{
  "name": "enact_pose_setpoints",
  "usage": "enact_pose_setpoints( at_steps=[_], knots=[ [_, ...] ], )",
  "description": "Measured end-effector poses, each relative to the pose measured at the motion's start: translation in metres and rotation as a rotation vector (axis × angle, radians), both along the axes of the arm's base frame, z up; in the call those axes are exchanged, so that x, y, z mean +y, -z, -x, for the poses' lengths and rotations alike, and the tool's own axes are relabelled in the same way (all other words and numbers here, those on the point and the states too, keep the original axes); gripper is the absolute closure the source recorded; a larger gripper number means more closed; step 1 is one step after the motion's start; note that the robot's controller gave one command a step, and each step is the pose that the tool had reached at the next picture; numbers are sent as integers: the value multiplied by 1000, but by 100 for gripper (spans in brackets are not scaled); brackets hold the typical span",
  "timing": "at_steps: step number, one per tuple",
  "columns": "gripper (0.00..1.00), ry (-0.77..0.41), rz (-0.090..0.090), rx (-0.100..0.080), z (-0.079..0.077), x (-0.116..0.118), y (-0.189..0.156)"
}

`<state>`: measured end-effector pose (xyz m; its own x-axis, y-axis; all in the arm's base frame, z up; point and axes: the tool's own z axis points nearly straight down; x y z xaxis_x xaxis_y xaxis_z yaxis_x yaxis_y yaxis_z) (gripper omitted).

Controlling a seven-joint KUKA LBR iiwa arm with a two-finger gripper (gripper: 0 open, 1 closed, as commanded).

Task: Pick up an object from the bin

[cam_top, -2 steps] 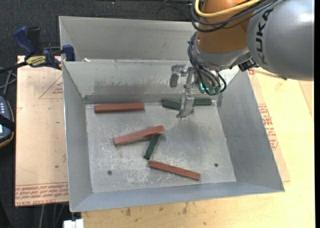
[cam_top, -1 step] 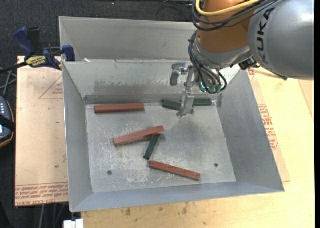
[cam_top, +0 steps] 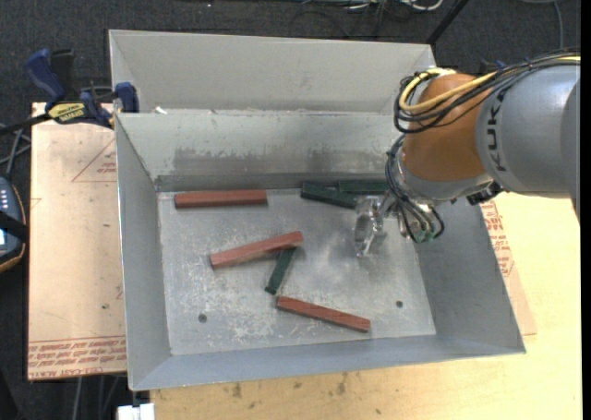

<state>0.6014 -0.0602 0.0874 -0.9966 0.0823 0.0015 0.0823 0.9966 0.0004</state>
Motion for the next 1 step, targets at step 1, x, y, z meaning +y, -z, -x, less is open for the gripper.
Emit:
enact_pose_setpoints(
  at_steps=[1],
  knots=[
    [0,-1,0,-3,-1,1,-1]
  ],
)
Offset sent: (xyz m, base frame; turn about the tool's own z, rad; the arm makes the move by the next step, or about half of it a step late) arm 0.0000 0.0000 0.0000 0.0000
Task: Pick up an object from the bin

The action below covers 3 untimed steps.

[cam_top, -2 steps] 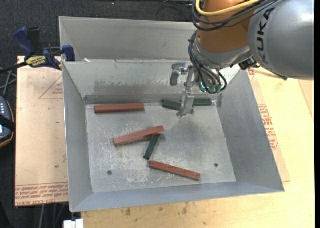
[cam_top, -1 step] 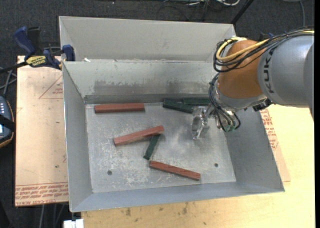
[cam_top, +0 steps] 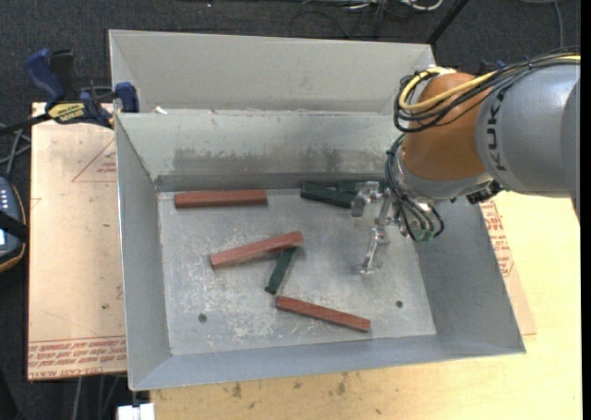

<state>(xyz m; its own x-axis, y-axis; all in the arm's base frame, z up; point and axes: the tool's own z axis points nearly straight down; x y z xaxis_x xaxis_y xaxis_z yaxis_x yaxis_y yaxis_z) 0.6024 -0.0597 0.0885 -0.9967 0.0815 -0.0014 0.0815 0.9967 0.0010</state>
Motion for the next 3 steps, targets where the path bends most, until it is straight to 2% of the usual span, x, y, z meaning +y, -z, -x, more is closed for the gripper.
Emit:
enact_pose_setpoints(
  at_steps=[1,2,3],
  knots=[
    [0,0,0,0,0,0,0],
    [0,-152,1,5,33,25,-20],
    [100,68,-1,-1,19,113,18]
  ],
)
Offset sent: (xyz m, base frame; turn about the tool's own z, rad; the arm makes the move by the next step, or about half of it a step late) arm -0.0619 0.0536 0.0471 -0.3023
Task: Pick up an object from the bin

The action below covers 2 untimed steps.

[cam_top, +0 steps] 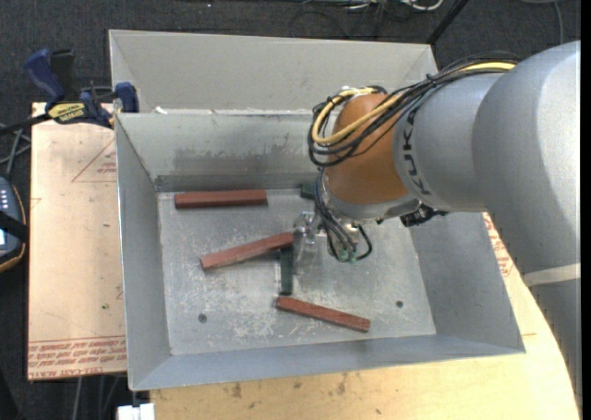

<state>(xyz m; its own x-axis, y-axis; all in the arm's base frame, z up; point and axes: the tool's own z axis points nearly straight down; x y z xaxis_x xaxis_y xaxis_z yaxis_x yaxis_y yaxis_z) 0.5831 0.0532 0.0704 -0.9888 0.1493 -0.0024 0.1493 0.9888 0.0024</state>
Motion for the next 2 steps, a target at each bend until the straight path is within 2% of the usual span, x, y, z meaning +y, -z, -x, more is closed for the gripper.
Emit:
enact_pose_setpoints(
  at_steps=[1,2],
  knots=[
    [100,0,0,0,0,0,0],
    [100,-48,2,1,-6,5,0]
  ],
)
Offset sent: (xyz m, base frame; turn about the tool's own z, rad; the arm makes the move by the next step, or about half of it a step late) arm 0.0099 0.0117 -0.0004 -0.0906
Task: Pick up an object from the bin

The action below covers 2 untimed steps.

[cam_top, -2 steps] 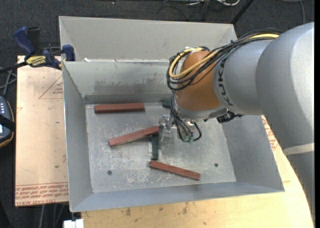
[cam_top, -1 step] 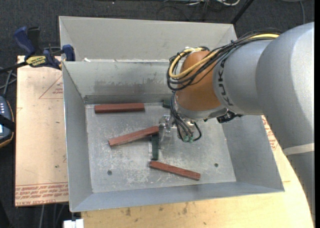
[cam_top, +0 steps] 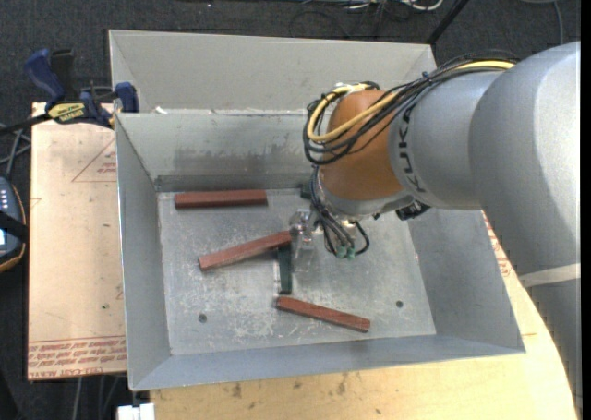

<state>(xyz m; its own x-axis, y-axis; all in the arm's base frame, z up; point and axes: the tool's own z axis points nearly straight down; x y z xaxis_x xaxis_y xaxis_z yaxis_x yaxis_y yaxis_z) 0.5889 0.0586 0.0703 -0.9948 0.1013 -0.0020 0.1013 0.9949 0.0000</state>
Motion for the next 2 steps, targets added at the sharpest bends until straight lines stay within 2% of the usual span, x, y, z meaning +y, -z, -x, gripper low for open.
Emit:
enact_pose_setpoints(
  at_steps=[1,2],
  knots=[
    [100,-197,0,-1,-20,23,0],
    [0,-131,-2,15,-60,54,1]
  ],
)
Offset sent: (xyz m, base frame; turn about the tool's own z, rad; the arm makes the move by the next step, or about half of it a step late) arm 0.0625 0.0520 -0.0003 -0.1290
